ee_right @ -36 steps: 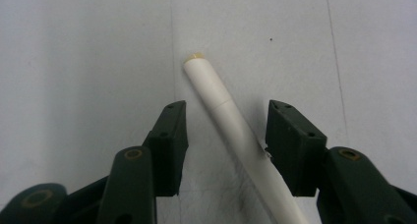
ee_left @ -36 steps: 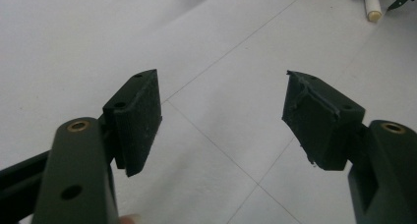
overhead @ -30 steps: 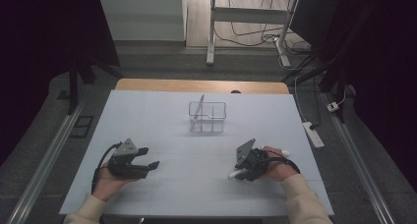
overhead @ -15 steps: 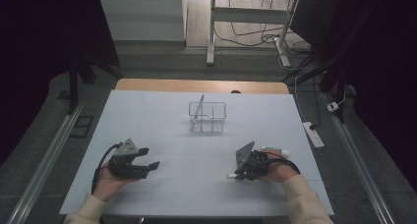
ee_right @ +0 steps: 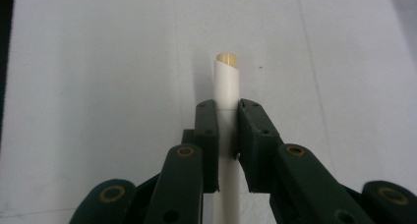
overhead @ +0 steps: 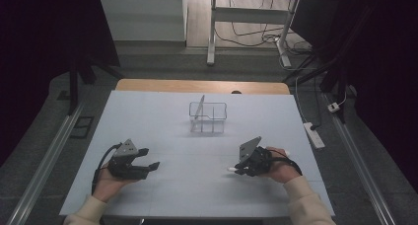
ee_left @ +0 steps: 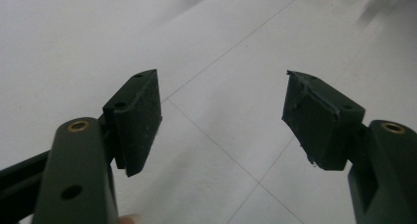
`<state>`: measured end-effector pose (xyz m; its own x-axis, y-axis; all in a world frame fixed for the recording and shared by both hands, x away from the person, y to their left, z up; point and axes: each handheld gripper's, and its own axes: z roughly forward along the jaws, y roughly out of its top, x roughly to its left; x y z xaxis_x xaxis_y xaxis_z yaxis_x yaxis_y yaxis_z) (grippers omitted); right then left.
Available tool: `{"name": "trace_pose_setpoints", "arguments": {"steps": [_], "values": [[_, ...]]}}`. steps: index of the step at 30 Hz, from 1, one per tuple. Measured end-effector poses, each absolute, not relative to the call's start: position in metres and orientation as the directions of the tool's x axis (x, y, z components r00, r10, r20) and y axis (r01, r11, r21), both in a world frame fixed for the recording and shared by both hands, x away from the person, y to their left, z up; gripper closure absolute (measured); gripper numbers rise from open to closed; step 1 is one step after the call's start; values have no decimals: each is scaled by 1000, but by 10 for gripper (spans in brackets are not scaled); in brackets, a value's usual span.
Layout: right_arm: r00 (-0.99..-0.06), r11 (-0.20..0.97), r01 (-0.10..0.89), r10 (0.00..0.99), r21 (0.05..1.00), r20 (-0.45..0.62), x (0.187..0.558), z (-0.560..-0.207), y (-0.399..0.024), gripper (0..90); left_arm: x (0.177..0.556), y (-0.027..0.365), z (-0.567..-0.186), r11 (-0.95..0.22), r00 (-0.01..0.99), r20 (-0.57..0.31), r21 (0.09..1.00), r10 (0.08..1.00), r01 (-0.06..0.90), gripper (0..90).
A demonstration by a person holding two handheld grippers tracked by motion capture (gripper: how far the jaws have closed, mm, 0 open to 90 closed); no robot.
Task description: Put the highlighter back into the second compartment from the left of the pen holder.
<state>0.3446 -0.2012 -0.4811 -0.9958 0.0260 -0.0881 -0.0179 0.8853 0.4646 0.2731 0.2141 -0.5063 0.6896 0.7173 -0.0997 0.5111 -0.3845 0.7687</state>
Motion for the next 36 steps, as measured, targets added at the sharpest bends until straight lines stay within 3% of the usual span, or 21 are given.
{"name": "trace_pose_setpoints", "arguments": {"steps": [19,36], "values": [[-971,737,125,228,664,-70,351,-454,-214,784,273,214,-506,-381,685,-97,771,722,510,307],[-934,604,137,343,785,-101,349,-437,-220,783,273,214,-506,-380,685,-97,772,722,510,307]]}}
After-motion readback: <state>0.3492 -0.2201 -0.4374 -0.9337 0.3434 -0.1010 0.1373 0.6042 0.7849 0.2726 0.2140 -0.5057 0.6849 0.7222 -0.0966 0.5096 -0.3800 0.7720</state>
